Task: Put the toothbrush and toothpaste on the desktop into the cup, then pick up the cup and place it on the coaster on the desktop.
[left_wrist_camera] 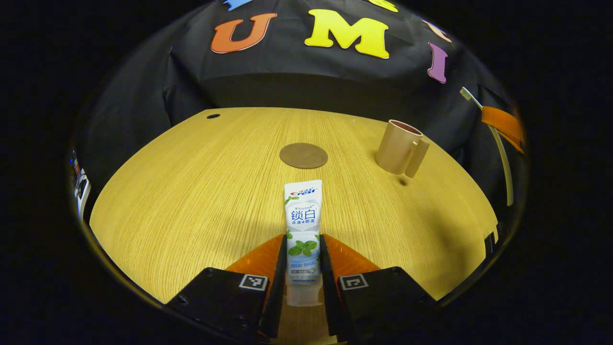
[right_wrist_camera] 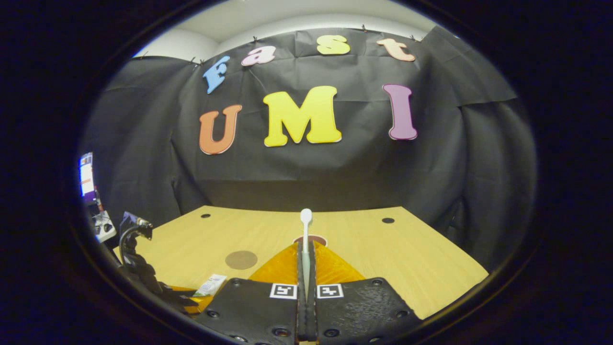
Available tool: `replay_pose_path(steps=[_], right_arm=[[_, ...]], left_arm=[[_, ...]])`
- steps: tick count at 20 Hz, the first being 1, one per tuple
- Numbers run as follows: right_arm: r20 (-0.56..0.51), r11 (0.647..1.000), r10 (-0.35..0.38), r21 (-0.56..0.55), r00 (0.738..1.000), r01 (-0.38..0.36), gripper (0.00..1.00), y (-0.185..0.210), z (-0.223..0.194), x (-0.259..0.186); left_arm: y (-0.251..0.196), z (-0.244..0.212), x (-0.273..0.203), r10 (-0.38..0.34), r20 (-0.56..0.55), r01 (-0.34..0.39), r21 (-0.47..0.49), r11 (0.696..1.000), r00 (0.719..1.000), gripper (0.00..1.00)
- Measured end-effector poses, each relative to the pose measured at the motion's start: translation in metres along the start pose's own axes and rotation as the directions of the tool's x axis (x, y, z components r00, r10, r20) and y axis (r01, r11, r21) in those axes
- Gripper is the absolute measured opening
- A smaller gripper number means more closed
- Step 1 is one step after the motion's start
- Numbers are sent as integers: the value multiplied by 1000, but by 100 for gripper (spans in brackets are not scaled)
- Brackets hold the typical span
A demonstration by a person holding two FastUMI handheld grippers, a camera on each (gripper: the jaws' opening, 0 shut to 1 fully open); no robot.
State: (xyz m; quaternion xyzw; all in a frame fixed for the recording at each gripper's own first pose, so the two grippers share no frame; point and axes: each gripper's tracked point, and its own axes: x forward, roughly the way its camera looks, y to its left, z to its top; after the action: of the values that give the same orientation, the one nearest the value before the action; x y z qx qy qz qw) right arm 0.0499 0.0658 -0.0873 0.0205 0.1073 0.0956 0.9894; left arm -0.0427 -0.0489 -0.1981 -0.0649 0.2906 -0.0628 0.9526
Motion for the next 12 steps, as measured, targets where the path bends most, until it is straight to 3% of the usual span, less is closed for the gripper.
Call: replay_pose_path(steps=[2, 5, 7, 12], right_arm=[[31, 1000, 4, -2, 999, -3, 1, 9, 17, 9], [128, 999, 23, 28, 992, -27, 1, 18, 51, 33], [200, 998, 19, 48, 980, -29, 0, 17, 71, 63], [179, 1000, -21, 7, 984, 20, 0, 9, 59, 141]], left_arm=[[4, 23, -11, 18, 118, -20, 14, 1000, 993, 40], [4, 54, -30, 12, 284, -31, 61, 998, 959, 40], [-3, 58, -39, -21, 325, -5, 79, 997, 946, 40], [-11, 66, -47, -68, 363, 33, 103, 994, 929, 40]])
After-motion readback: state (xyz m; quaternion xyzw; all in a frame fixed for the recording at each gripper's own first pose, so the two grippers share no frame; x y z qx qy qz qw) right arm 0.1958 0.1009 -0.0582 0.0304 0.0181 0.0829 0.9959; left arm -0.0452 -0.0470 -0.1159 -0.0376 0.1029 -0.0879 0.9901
